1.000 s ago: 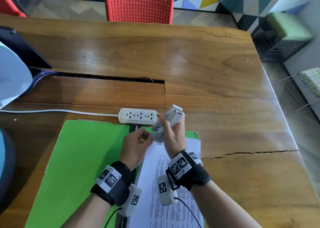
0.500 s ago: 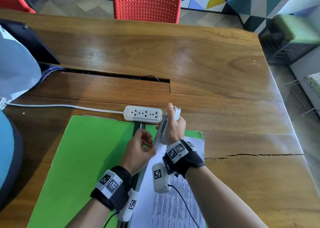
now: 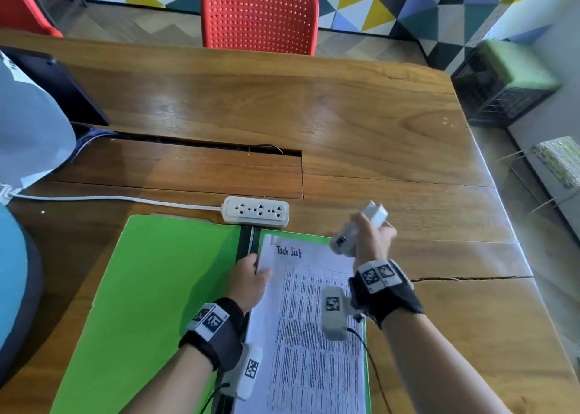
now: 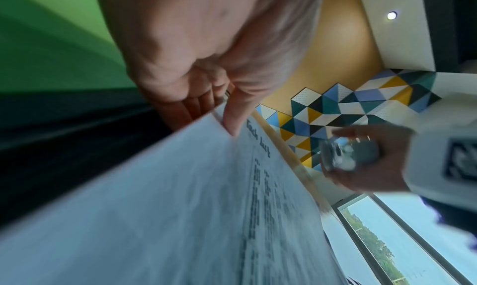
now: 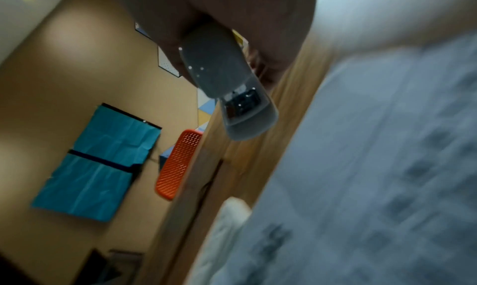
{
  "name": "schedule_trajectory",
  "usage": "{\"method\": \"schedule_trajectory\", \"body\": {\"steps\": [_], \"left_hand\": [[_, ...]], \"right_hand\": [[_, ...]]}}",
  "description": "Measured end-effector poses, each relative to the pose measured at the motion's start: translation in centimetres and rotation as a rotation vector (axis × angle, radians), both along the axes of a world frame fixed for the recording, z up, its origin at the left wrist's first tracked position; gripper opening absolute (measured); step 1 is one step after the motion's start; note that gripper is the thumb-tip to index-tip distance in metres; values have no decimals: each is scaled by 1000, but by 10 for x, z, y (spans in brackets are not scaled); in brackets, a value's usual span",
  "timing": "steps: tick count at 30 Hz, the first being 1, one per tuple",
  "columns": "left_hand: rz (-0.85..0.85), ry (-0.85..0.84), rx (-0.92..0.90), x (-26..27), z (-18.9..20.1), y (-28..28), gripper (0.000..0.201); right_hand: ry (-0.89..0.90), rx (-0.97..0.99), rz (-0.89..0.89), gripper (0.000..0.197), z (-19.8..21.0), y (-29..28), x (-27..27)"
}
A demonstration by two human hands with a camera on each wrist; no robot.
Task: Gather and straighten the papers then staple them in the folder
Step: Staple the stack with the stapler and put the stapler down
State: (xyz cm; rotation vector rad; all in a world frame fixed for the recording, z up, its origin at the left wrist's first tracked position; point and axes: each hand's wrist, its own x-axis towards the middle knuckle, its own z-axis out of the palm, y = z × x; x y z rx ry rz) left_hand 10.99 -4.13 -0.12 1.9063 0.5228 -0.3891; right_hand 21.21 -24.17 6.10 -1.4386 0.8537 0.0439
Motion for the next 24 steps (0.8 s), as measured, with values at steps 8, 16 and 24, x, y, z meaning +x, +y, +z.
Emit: {"method": "schedule_trajectory", "body": {"steps": [8,16,24], "left_hand": [[226,-225,202,-13,22,34,23],[409,187,691,-74,16,168,54],[421,275,603,-120,3,200,45]], "right_hand": [[455,-809,314,51,-24,-116,-47],[11,-1180,561,29,-12,-92,-128],[394,-830,722,44,-44,-70,-173]]}}
